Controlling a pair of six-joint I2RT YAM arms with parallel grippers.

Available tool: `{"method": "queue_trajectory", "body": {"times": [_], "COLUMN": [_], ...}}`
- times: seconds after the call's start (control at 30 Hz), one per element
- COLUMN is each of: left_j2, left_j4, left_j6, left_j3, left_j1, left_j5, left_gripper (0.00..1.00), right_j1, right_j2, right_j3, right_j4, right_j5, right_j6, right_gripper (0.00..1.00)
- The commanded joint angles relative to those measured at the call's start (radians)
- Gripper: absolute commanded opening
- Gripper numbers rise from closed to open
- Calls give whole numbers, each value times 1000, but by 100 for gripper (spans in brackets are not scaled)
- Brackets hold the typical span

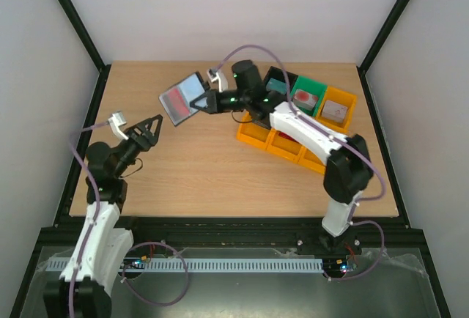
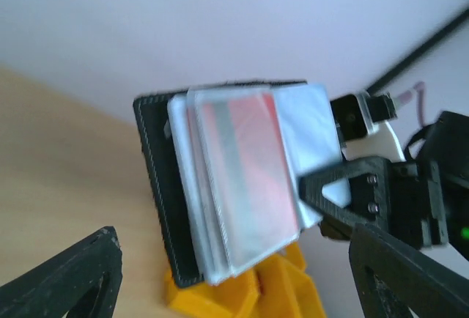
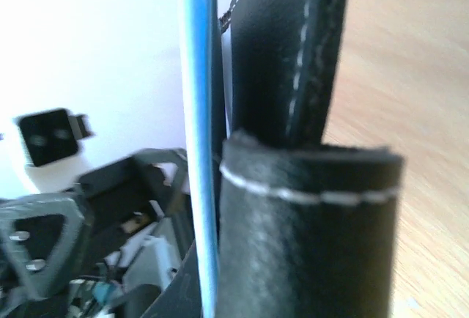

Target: Take the credit cards out of the card holder

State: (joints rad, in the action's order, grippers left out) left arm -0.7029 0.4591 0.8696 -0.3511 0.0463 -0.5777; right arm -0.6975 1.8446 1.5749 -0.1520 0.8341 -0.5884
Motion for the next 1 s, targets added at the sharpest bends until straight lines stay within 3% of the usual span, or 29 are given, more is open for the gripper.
{"method": "queue_trajectory", "body": {"times": [0.0,0.3,0.67,0.8,0.97], "left_j2": [146,165,144,135,145], "left_j4": [-55,-23,18,18,33], "left_j6": [-92,-98,-132,-136,-140], "left_j3": [-86,-216,-264,-280,-289], "left_j1": [3,0,-49,-63,-67], "left_j5": [-88,-177,-213,-214,-270], "left_gripper": [87,85,80,73,83], "right_j1": [-9,-15,-97,-123,-125], "right_j2": [-134,-272,-324,-310,-320], "right_j3": [-9,-26,-52,-45,-42], "right_j4": [210,382,388,374,306], "right_j5": [210,332,297,294,243], "right_j6": [-16,-54,-53,-51,37], "right_gripper": [2,2,2,2,2]}}
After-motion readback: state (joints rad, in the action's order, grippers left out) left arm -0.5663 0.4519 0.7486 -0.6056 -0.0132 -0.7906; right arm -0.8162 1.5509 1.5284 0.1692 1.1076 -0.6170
